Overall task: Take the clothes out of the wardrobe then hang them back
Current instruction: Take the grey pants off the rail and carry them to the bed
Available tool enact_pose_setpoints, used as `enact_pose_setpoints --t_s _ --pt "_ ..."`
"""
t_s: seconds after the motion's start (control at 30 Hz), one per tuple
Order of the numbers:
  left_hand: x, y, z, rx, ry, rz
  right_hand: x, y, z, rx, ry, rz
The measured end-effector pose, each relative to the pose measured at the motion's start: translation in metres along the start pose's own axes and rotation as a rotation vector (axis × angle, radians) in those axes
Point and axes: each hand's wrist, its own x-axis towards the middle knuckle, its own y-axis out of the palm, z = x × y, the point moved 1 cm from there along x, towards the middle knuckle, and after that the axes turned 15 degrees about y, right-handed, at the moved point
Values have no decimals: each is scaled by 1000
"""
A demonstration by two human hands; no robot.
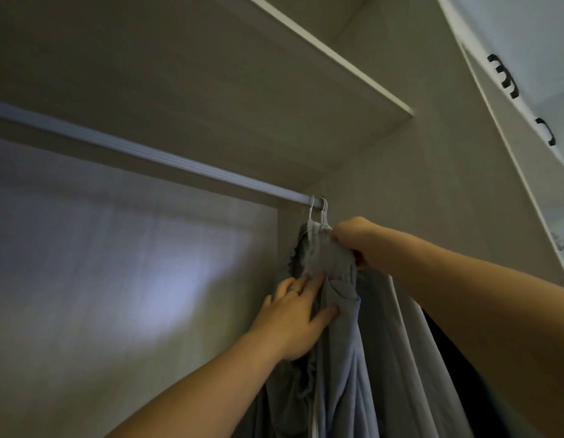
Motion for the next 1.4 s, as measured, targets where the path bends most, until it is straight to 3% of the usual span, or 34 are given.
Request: enact_pose_setpoints --t_s 0.3,0.47,0.6,0.83,1.07,1.17,1.4 --pt "0 -8 -5 -18 10 -55 5 8 -3 148 -230 -30" --pt "8 -7 -11 -58 30 -150 0 -17 -15 83 -399 -107" --pt "13 6 -26 -43 84 -309 -6 -53 -36 -111 -514 -306" --pt "31 13 -69 -86 100 -640 -39 -138 -85 -496 -596 -689" --pt "68 -13 -126 -223 4 -906 -106 -241 -113 -620 -733 -761" --pt "79 -21 -167 -350 3 -916 -137 -293 -129 -672 -725 -801" --pt "94 -18 -308 -375 161 -855 -224 -433 -176 -812 -612 -871"
